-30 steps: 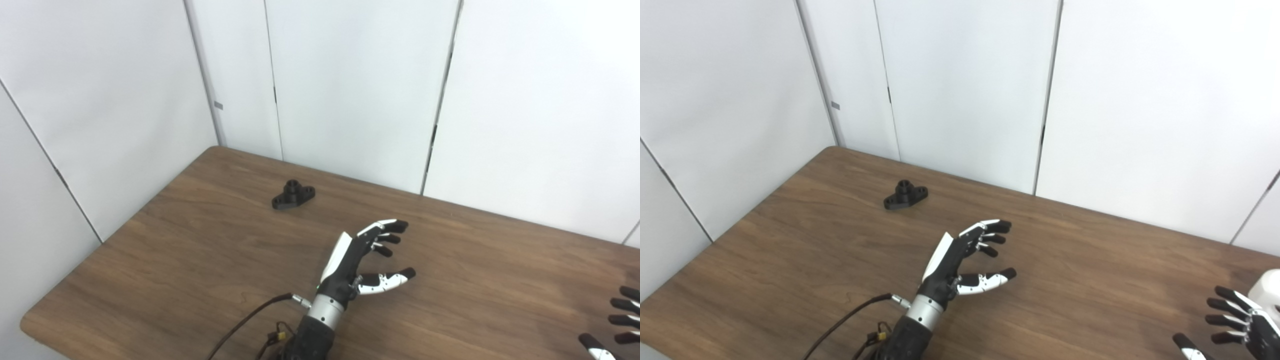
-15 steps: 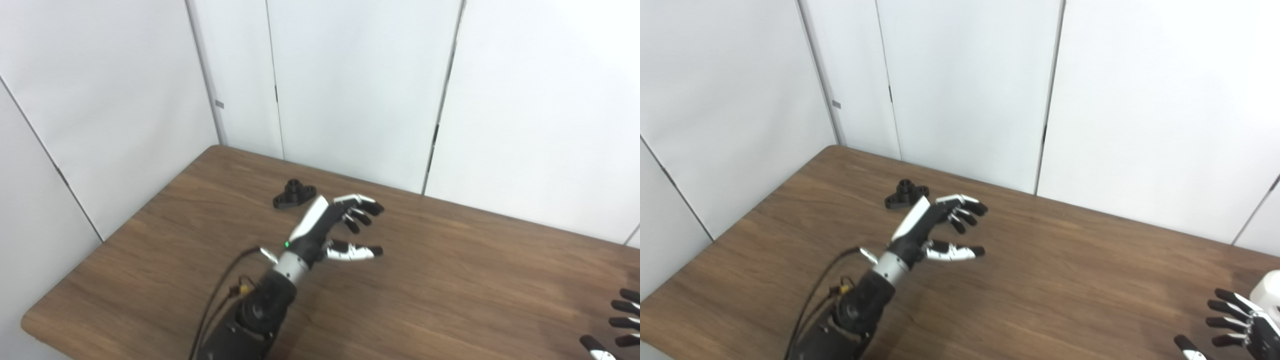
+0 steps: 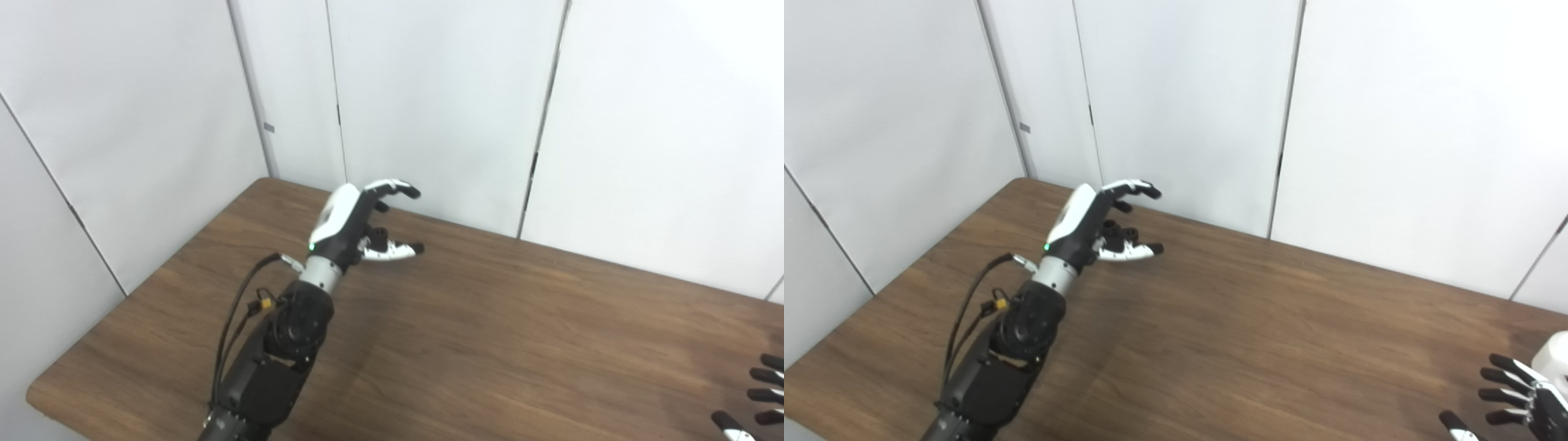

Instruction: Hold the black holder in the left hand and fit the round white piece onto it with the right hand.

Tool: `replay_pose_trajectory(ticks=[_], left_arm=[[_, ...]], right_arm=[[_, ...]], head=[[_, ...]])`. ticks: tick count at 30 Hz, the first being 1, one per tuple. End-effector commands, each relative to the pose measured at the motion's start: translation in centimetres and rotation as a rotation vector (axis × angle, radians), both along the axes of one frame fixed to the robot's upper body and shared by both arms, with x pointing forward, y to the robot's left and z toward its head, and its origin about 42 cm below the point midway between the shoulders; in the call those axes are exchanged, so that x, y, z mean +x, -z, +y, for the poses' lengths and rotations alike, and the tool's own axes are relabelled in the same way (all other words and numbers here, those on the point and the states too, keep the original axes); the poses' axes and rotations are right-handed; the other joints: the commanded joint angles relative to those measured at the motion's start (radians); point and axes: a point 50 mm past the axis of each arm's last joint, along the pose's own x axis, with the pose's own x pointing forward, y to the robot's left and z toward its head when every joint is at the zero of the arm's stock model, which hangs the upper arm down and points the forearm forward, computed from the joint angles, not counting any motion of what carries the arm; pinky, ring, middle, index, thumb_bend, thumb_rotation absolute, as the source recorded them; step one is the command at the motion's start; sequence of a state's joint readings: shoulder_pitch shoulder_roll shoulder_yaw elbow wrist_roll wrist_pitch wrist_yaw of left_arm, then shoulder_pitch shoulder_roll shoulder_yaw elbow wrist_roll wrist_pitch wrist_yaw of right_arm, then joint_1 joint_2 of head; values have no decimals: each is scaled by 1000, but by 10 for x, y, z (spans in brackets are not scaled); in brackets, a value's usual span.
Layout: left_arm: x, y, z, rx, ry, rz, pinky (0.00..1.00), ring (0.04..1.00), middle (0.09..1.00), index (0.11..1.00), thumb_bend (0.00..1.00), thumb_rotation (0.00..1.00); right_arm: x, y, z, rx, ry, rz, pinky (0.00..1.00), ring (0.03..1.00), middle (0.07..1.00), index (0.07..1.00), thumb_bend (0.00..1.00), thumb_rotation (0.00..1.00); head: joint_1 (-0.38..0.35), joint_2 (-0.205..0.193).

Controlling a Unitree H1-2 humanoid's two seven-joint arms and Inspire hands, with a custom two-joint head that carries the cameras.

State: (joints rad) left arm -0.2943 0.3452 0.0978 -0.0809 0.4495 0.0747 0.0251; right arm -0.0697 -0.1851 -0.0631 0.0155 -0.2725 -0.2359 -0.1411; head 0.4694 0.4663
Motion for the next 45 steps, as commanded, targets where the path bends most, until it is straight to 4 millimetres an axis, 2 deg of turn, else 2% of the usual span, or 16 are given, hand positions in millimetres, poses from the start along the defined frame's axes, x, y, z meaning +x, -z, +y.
replay_pose_trajectory(ticks=[1, 5, 9, 12, 16, 18, 22, 23, 25, 26, 29, 36, 45], left_arm=[[6, -33, 11, 33, -13, -92, 679, 793, 794, 693, 792, 3], [9, -37, 25, 68, -80, -104, 656, 766, 767, 681, 809, 6], [11, -39, 36, 92, -153, -118, 658, 817, 810, 671, 829, 54], [13, -40, 43, 143, -196, -112, 626, 812, 825, 669, 871, 79], [16, -37, 48, 191, -264, -87, 635, 818, 824, 660, 920, 141], [18, -35, 50, 209, -300, -74, 638, 850, 850, 665, 940, 184], [25, -27, 55, 248, -356, -35, 726, 932, 912, 685, 971, 241], [27, -25, 56, 253, -371, -17, 830, 972, 952, 699, 989, 257], [31, -22, 57, 270, -400, 25, 919, 993, 986, 711, 999, 271], [32, -20, 58, 286, -413, 47, 970, 998, 996, 729, 1000, 315], [36, -15, 61, 330, -442, 99, 975, 1000, 1000, 746, 1000, 403], [45, -4, 70, 395, -487, 218, 1000, 1000, 1000, 762, 1000, 504], [53, 8, 75, 422, -491, 298, 1000, 1000, 1000, 755, 1000, 492]], right_arm=[[4, -13, -3, -12, 2, -50, 446, 600, 684, 728, 478, 7], [2, -14, -4, -16, 4, -48, 452, 605, 686, 731, 474, 0], [2, -15, -4, -13, 1, -42, 455, 606, 688, 734, 473, 0], [1, -15, -4, -15, 1, -46, 452, 601, 684, 734, 476, 0], [1, -14, -5, -16, 0, -50, 452, 601, 688, 733, 475, 0], [0, -15, -5, -19, 1, -49, 461, 611, 690, 735, 474, 0], [0, -14, -7, -16, 2, -48, 460, 614, 691, 738, 471, 0], [0, -15, -7, -16, 3, -47, 457, 611, 691, 737, 475, 0], [0, -15, -7, -19, 7, -44, 455, 609, 691, 737, 475, 0], [0, -15, -8, -20, 8, -43, 456, 613, 693, 737, 475, 0], [0, -15, -8, -20, 9, -41, 460, 618, 696, 739, 476, 0], [-1, -15, -9, -24, 12, -42, 464, 623, 698, 740, 470, 6], [-2, -16, -12, -23, 9, -45, 458, 611, 693, 737, 477, 28]], head=[[1, 1], [3, 2], [4, 4], [5, 8], [5, 8], [5, 8], [9, 11], [9, 11], [9, 11], [9, 11], [9, 11], [6, 15], [8, 20]])
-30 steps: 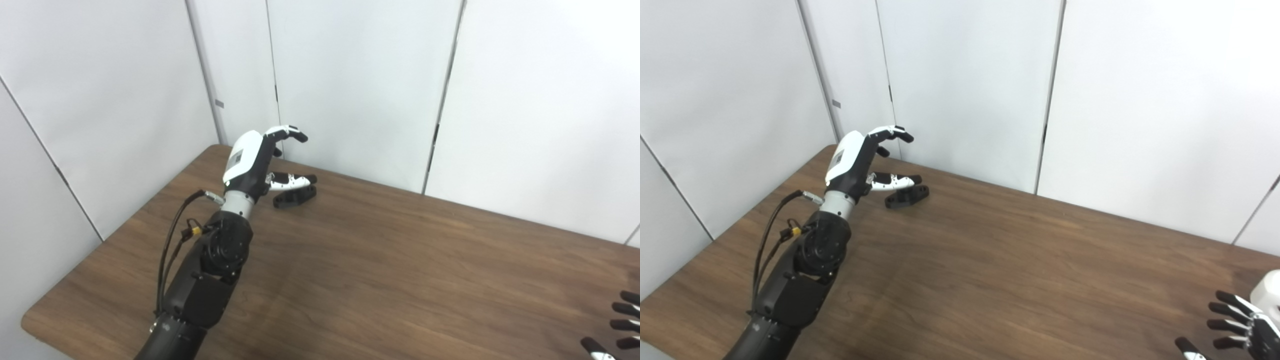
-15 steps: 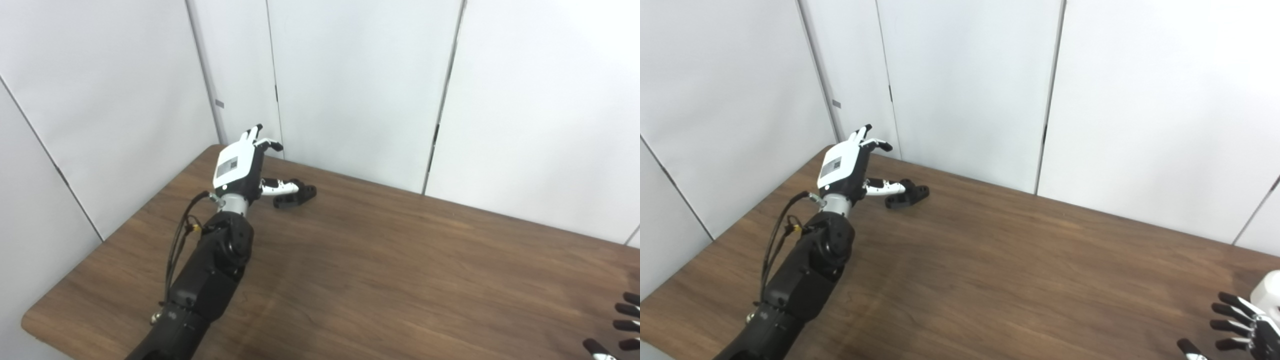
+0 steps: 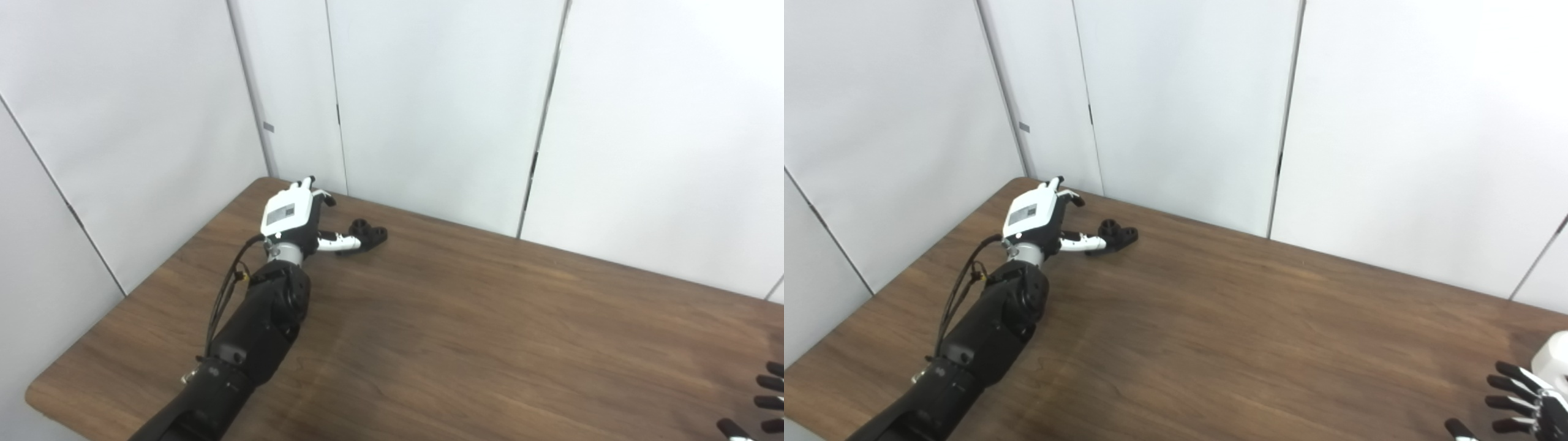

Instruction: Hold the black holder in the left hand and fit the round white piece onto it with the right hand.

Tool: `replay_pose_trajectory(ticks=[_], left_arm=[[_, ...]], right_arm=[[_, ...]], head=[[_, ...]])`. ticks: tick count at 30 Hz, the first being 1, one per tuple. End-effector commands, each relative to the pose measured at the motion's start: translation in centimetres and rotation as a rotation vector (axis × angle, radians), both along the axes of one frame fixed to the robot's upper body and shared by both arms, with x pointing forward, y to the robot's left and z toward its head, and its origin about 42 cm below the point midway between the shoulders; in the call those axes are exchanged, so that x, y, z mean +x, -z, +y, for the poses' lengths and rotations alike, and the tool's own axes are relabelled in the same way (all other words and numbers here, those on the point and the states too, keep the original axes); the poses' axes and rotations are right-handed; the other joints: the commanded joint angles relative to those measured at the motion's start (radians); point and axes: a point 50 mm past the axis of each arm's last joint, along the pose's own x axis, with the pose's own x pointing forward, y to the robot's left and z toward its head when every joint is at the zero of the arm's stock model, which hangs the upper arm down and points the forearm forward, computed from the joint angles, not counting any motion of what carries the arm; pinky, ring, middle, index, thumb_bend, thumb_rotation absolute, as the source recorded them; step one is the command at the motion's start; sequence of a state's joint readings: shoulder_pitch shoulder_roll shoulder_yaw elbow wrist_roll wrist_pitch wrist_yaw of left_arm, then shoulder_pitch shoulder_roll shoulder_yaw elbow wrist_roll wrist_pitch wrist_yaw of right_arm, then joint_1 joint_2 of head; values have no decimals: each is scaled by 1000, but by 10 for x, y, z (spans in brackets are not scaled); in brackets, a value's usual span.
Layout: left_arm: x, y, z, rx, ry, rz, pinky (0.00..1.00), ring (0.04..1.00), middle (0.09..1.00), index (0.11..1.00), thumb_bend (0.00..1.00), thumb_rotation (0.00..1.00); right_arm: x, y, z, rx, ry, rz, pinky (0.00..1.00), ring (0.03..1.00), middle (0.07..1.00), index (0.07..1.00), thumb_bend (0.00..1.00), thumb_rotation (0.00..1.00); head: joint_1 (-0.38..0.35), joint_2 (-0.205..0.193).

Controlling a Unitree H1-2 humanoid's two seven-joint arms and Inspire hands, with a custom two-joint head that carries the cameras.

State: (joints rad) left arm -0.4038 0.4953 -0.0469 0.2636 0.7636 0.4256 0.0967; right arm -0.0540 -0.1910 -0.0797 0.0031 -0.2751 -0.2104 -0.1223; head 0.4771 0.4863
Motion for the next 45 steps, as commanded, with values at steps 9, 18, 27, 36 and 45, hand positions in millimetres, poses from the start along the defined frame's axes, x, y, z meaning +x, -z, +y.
replay_pose_trajectory(ticks=[9, 18, 27, 36, 45], left_arm=[[16, -18, 13, 30, -28, -27, 1000, 1000, 1000, 751, 1000, 454], [19, -12, 17, -29, -9, -46, 1000, 1000, 1000, 698, 1000, 390], [26, -3, 17, -49, 13, -101, 1000, 1000, 1000, 638, 954, 310], [31, 8, 20, -100, 10, -96, 1000, 1000, 1000, 650, 954, 283], [38, 16, 15, -127, 9, -77, 1000, 1000, 1000, 661, 965, 279]], right_arm=[[2, -17, -7, -17, -4, -67, 462, 609, 689, 734, 489, 37], [2, -18, -5, -12, -9, -71, 453, 605, 689, 729, 489, 44], [1, -18, -3, -19, -13, -66, 452, 604, 687, 732, 486, 2], [-3, -21, 0, -16, -11, -65, 461, 611, 690, 727, 488, 0], [-9, -27, 3, -10, -8, -69, 455, 610, 690, 728, 483, 0]], head=[[2, 0], [1, 6], [-3, 10], [-22, 19], [-32, 27]])
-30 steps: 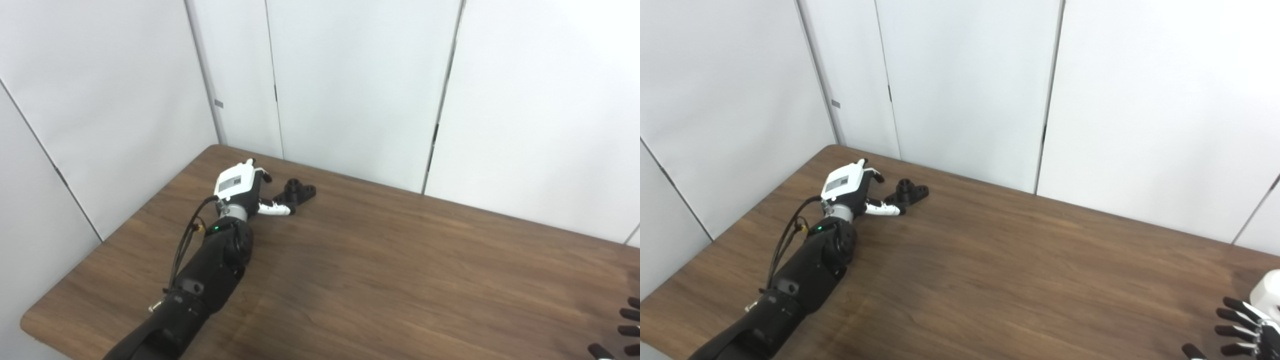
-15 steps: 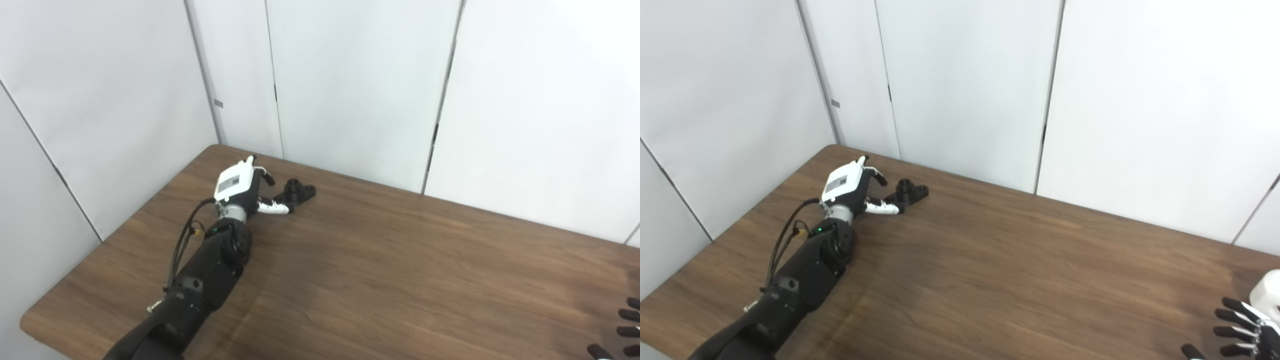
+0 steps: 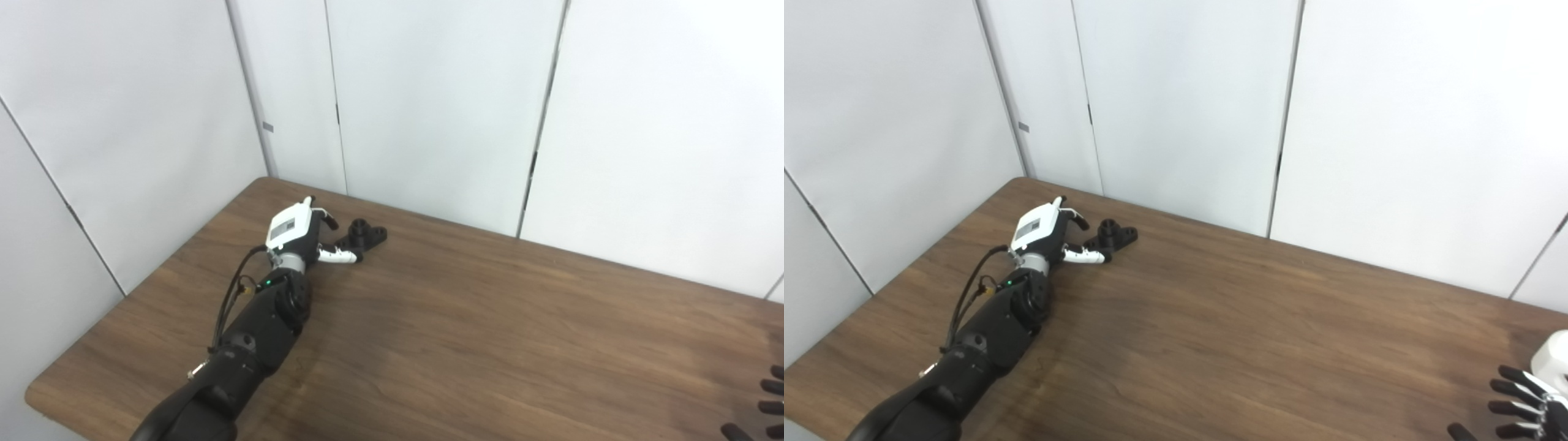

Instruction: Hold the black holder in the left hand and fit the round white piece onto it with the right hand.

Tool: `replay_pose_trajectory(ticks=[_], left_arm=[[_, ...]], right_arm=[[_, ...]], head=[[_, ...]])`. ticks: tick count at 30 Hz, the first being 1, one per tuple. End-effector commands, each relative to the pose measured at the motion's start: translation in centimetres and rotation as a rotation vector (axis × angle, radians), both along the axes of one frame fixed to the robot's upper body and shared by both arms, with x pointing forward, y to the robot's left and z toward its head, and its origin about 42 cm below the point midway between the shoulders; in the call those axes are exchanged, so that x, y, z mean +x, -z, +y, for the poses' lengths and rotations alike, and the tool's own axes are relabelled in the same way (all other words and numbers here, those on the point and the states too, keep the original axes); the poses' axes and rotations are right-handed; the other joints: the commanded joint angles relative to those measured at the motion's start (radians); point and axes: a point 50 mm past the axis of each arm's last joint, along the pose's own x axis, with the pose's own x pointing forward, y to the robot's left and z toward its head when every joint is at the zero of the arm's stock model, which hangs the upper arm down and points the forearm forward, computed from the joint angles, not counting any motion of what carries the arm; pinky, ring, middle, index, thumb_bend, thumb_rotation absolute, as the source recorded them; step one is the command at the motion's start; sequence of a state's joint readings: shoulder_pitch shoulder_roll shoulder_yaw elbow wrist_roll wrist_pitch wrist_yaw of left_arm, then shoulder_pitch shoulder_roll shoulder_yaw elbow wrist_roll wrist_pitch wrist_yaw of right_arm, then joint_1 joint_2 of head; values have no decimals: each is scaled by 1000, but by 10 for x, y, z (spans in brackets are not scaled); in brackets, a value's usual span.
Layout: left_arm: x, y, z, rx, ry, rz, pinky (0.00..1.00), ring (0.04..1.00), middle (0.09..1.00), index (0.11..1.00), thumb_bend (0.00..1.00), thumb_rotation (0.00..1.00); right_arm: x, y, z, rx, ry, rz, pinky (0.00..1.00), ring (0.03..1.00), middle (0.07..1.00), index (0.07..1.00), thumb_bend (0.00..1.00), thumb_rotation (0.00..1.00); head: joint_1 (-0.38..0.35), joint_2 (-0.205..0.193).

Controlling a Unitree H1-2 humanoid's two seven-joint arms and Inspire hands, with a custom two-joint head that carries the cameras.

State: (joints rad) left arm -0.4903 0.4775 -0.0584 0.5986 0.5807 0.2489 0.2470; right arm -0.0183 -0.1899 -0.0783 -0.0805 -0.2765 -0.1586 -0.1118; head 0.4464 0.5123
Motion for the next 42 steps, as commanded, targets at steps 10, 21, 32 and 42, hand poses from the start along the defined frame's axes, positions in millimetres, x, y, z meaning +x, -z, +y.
replay_pose_trajectory(ticks=[10, 21, 32, 42], left_arm=[[20, -16, -7, 10, 24, -61, 1000, 1000, 1000, 672, 941, 279], [23, 4, -21, -56, 73, -2, 1000, 1000, 966, 563, 901, 226], [12, 20, -22, 29, 112, 82, 1000, 998, 868, 477, 523, 77], [-7, 24, -38, -40, 221, 63, 1000, 1000, 908, 479, 524, 73]], right_arm=[[-2, -24, 3, -7, -10, -74, 453, 604, 686, 722, 483, 0], [-5, -29, 4, -17, -2, -80, 463, 609, 689, 716, 495, 0], [-1, -33, 4, -19, 2, -80, 466, 609, 696, 715, 495, 0], [3, -37, 11, -10, 6, -81, 469, 609, 699, 713, 498, 0]], head=[[-13, 14], [-16, 28], [-7, 37], [-28, 42]])
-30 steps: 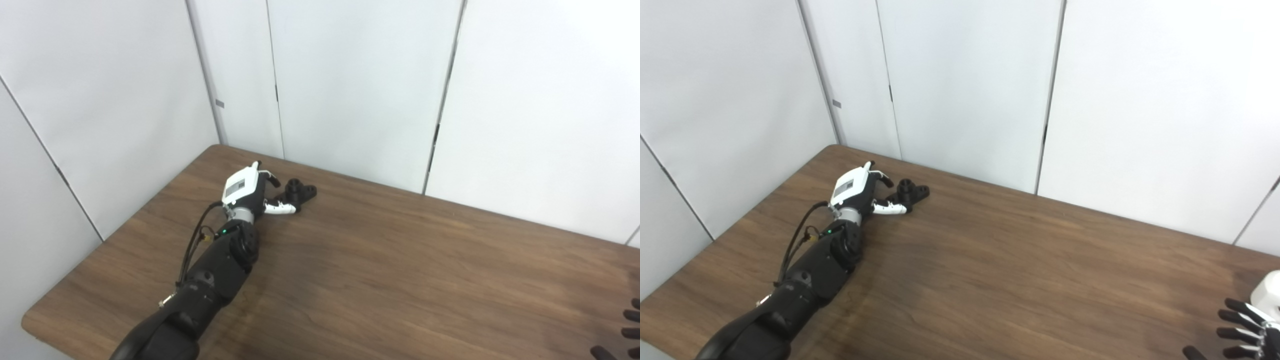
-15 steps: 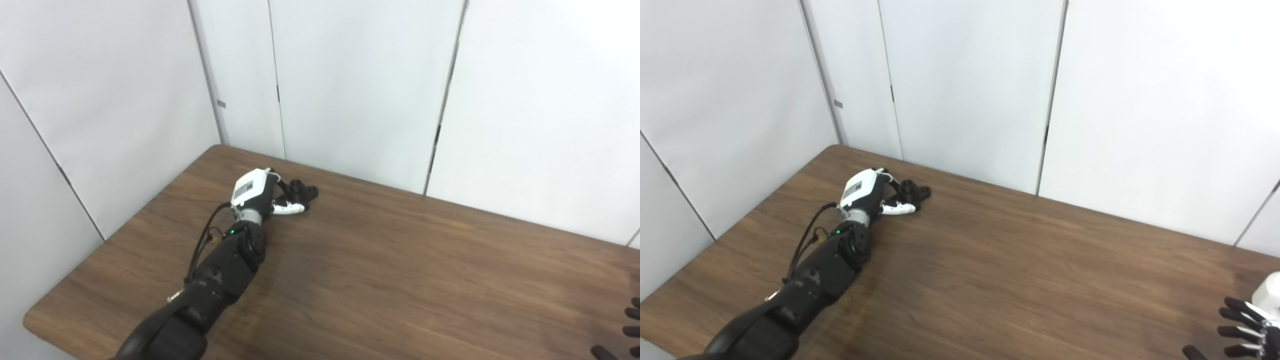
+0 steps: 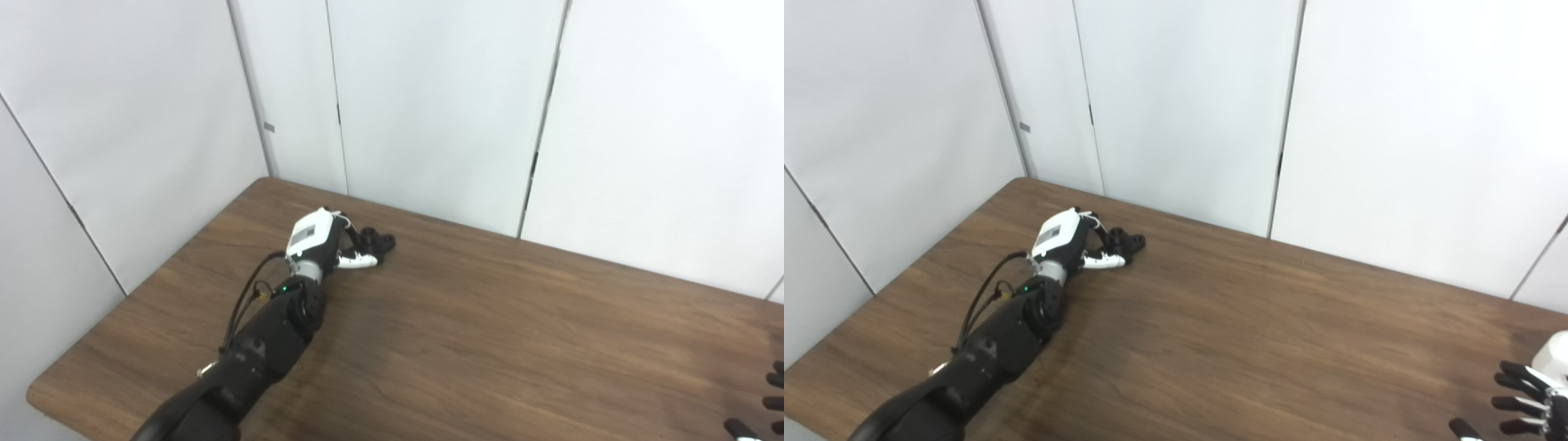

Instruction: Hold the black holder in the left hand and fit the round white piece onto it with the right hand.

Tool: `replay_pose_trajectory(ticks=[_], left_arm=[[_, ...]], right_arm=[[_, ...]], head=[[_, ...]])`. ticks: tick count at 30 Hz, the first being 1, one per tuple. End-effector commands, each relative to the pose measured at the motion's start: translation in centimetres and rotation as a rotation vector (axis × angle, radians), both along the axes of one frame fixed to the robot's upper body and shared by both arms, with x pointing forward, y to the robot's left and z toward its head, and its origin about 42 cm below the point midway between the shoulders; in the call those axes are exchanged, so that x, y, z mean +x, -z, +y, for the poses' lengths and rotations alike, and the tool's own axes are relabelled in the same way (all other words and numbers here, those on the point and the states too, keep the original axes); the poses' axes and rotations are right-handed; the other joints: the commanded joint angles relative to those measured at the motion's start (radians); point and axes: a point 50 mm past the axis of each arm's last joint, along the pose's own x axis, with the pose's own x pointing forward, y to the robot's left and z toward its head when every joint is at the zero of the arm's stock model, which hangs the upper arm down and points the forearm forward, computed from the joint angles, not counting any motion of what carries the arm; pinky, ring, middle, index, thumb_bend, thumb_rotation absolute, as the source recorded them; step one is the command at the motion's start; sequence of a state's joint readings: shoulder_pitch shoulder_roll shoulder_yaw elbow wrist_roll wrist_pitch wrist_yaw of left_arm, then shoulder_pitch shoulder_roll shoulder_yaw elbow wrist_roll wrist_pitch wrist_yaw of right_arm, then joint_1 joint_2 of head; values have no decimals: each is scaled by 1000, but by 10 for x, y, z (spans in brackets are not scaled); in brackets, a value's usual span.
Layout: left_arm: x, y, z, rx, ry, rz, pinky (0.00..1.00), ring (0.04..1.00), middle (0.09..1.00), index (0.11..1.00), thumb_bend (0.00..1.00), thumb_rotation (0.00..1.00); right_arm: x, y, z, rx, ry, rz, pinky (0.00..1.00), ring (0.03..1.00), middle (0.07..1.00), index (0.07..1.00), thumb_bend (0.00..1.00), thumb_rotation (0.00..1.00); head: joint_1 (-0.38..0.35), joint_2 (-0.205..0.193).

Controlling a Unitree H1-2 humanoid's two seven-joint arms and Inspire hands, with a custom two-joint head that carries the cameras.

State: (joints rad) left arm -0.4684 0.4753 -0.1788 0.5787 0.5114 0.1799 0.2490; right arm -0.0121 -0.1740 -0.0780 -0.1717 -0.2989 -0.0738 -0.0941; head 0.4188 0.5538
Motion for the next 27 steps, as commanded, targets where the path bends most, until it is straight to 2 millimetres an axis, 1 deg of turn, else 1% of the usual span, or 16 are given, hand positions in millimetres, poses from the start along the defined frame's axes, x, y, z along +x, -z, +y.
replay_pose_trajectory(ticks=[1, 4, 8, 11, 13, 14, 15, 16, 18, 23, 26, 27], left_arm=[[-8, 9, -11, -30, 96, 43, 1000, 1000, 918, 479, 525, 70], [-20, 11, -21, -59, 178, 43, 1000, 1000, 935, 481, 525, 66], [-39, 11, -44, -112, 301, 51, 1000, 1000, 954, 482, 525, 60], [-52, 9, -70, -136, 433, 57, 1000, 1000, 969, 483, 525, 62], [-58, 9, -91, -130, 515, 78, 1000, 1000, 986, 486, 524, 64], [-61, 9, -101, -124, 554, 85, 1000, 1000, 993, 488, 524, 65], [-63, 9, -113, -124, 606, 91, 1000, 1000, 997, 489, 524, 66], [-65, 8, -120, -124, 639, 94, 1000, 1000, 999, 490, 523, 66], [-68, 10, -139, -125, 731, 90, 1000, 1000, 1000, 490, 523, 67], [-76, 20, -170, -125, 898, 90, 1000, 1000, 1000, 490, 523, 68], [-82, 29, -187, -92, 980, 100, 959, 1000, 1000, 490, 523, 67], [-84, 33, -191, -78, 1004, 105, 950, 1000, 1000, 490, 523, 66]], right_arm=[[7, -22, 5, -5, -6, -84, 470, 610, 700, 713, 498, 0], [9, -23, 8, -12, -7, -90, 467, 610, 697, 713, 497, 0], [12, -25, 12, -9, -10, -102, 466, 611, 697, 711, 507, 0], [15, -25, 14, -10, -11, -110, 462, 606, 693, 707, 519, 0], [17, -24, 16, -6, -14, -116, 459, 606, 696, 708, 525, 0], [18, -23, 16, -5, -15, -118, 460, 603, 695, 710, 524, 0], [19, -22, 17, -5, -13, -119, 465, 601, 695, 713, 522, 0], [20, -22, 17, -6, -11, -120, 476, 602, 698, 717, 523, 0], [21, -20, 16, -16, -8, -129, 481, 604, 700, 719, 526, 0], [23, -16, 17, -35, -6, -142, 473, 587, 695, 725, 523, 0], [23, -14, 18, -38, -1, -135, 476, 591, 695, 728, 534, 1], [23, -13, 19, -39, 0, -134, 477, 590, 692, 728, 534, 12]], head=[[-4, 1], [-28, 5], [-62, 15], [-86, 22], [-114, 26], [-123, 29], [-149, 35], [-154, 37], [-187, 48], [-245, 75], [-272, 84], [-293, 90]])
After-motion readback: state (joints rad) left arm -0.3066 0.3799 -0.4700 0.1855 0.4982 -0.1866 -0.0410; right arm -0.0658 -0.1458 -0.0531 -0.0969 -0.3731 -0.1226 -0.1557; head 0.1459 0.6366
